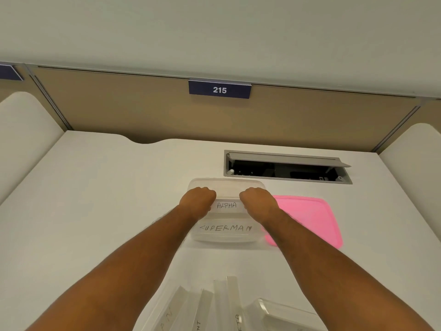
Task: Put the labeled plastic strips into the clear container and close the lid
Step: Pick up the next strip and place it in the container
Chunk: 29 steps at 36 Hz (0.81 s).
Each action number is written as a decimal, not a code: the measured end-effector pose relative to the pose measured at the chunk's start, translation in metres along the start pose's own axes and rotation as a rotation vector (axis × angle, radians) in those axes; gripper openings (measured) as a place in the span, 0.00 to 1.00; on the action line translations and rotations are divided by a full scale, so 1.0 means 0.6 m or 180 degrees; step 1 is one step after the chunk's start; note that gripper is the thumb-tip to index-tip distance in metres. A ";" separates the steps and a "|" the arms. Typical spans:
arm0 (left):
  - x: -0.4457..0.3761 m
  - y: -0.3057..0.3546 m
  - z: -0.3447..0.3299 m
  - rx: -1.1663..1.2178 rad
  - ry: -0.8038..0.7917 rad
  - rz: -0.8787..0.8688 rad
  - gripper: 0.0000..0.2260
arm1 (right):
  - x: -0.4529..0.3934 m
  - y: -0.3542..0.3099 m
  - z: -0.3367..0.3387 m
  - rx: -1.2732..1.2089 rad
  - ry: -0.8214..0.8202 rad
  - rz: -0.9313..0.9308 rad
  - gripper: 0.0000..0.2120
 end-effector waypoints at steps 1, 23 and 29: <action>-0.001 0.000 -0.002 0.0001 -0.0014 0.0010 0.07 | -0.001 -0.001 -0.002 -0.0003 -0.0006 0.0007 0.10; -0.013 0.007 -0.021 -0.0170 -0.0197 0.0093 0.09 | -0.011 -0.012 -0.032 -0.0080 -0.0070 -0.0041 0.11; -0.015 0.006 -0.022 -0.0174 -0.0167 0.0068 0.09 | -0.012 -0.013 -0.039 -0.0179 -0.0029 -0.0073 0.11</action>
Point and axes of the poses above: each hand's wrist, its own x-axis away from the middle knuckle, its own z-axis out of the back of the hand, y = z × x, the point moved 6 cm from there along -x, towards the middle knuckle, and after that the axes turned 5 degrees about x, right-handed, at the moved point
